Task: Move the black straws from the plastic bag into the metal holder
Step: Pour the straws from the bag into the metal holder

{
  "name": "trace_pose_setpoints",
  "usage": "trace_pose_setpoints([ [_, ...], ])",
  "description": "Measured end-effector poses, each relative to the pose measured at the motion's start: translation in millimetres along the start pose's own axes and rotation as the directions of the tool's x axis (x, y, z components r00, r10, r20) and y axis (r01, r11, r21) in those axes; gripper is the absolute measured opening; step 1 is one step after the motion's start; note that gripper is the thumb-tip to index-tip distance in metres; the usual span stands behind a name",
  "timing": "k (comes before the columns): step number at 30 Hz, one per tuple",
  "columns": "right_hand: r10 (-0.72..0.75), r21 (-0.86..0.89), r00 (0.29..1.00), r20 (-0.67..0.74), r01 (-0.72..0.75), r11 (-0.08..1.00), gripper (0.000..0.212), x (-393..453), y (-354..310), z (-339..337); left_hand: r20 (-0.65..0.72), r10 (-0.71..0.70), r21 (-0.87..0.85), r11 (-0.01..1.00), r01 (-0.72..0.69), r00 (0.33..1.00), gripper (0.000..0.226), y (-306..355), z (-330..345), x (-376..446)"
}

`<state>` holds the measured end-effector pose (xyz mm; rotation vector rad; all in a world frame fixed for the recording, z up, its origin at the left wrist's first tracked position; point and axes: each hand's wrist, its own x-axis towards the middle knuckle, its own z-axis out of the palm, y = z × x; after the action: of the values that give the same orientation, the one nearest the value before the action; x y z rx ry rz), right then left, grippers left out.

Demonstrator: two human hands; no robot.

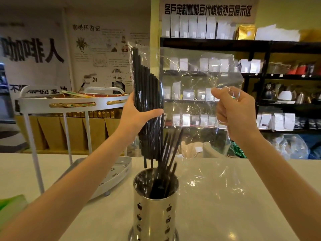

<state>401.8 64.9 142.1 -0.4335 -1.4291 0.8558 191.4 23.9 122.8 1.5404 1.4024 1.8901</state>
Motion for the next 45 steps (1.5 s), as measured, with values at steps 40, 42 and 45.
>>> trace_pose_setpoints([
  [40,-0.312,-0.078,0.892,-0.328,0.304,0.949,0.026,37.8,-53.5,-49.2,0.019,0.404,-0.088,0.912,-0.401,0.915,0.049,88.7,37.1,16.8],
  [42,-0.301,-0.106,0.891,-0.339,0.282,0.953,0.027,44.2,-64.6,-69.2,0.027,0.418,-0.065,0.907,-0.416,0.908,0.043,88.6,57.0,18.5],
  [45,-0.247,-0.19,0.904,-0.348,0.19,0.963,0.026,49.2,-73.2,-103.4,0.003,0.459,-0.051,0.887,-0.458,0.888,0.037,86.4,90.4,18.9],
])
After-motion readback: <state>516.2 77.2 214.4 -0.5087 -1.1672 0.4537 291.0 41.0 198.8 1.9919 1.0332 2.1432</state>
